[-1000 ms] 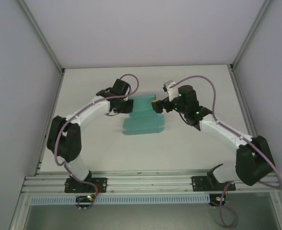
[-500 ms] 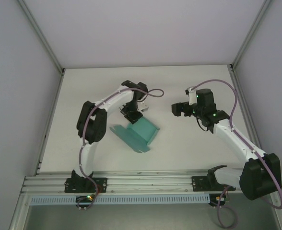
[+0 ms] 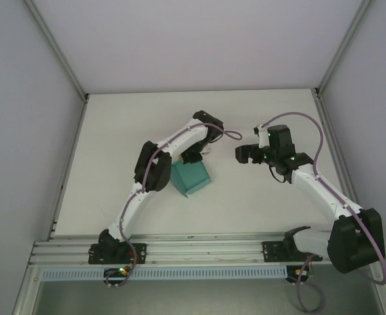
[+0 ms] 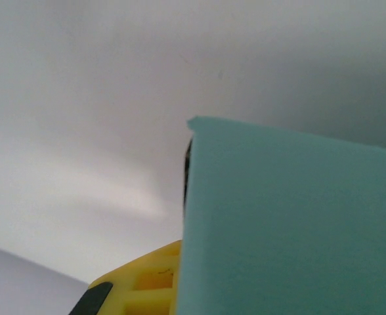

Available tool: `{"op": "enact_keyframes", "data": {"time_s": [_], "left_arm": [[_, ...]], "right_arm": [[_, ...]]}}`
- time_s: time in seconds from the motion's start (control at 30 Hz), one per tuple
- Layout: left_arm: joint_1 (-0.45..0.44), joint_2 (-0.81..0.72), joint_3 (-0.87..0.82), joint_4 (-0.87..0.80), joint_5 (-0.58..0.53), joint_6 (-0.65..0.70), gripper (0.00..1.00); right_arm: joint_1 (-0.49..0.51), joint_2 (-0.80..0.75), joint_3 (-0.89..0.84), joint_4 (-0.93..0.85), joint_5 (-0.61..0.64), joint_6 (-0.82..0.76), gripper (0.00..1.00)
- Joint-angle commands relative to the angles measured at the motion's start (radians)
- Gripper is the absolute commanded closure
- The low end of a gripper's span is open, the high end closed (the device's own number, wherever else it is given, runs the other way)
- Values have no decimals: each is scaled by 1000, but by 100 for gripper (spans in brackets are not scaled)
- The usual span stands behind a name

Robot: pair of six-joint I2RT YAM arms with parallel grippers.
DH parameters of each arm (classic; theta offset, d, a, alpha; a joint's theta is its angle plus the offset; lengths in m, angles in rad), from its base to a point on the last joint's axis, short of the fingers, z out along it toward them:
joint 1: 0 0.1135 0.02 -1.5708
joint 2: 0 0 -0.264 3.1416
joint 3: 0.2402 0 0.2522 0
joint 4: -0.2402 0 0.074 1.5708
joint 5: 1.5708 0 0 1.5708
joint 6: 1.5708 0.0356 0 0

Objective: Assemble paper box

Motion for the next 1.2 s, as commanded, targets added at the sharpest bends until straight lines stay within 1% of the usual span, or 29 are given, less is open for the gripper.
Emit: {"op": "enact_keyframes", "data": {"time_s": [0.0, 0.07, 0.1, 0.13, 0.2, 0.3, 0.33, 0.4, 0.47, 0.57, 0.63, 0.67, 0.7, 0.73, 0.77, 0.9, 0.97, 1.07, 1.1, 1.17], "left_arm": [[-13, 67, 9, 158, -98, 45, 100], [-20, 71, 10, 169, -77, 50, 100], [-20, 67, 10, 165, -52, 51, 98], [-20, 61, 10, 162, -40, 51, 92], [-20, 30, -8, 167, -14, 58, 84], [-27, -38, -60, 201, -8, 84, 69], [-30, -56, -67, 203, -3, 92, 68], [-36, -97, -84, 214, 13, 105, 62], [-40, -130, -96, 229, 35, 115, 52], [-48, -171, -110, 229, 46, 132, 41], [-49, -208, -140, 236, 46, 142, 35], [-48, -233, -162, 246, 51, 148, 26], [-49, -256, -181, 253, 59, 153, 24], [-49, -279, -197, 260, 70, 157, 9], [-48, -304, -214, 271, 82, 157, 0], [-34, -404, -247, 322, 126, 105, 0], [-4, -464, -254, 352, 150, 34, 0], [86, -576, -308, 423, 218, -116, 0], [124, -618, -343, 454, 255, -162, 0], [214, -720, -455, 546, 335, -254, 0]], "right_arm": [[-9, -6, -11, -21, 2, 34, 0], [-11, -17, -19, -24, 4, 38, 1], [-10, -25, -25, -24, 9, 41, 0], [-12, -30, -32, -24, 10, 41, 0], [-17, -40, -38, -30, 10, 38, 0], [-19, -50, -40, -39, 9, 32, 0], [-20, -52, -39, -39, 4, 29, 0], [-21, -56, -38, -39, -4, 26, 0], [-21, -61, -37, -42, -15, 16, 0], [-20, -75, -38, -52, -36, -1, 0], [-21, -90, -40, -65, -51, -21, 0], [-20, -101, -41, -71, -60, -36, 0], [-22, -112, -43, -73, -63, -48, 0], [-21, -120, -45, -74, -71, -69, 0], [-20, -127, -45, -77, -82, -87, 0], [-21, -103, -20, -64, -150, -155, 0], [-21, -48, 8, -38, -230, -221, 0], [-11, 81, 105, -40, -308, -323, 0], [3, 131, 145, -49, -312, -366, 1], [63, 243, 250, -96, -292, -491, 2]]}}
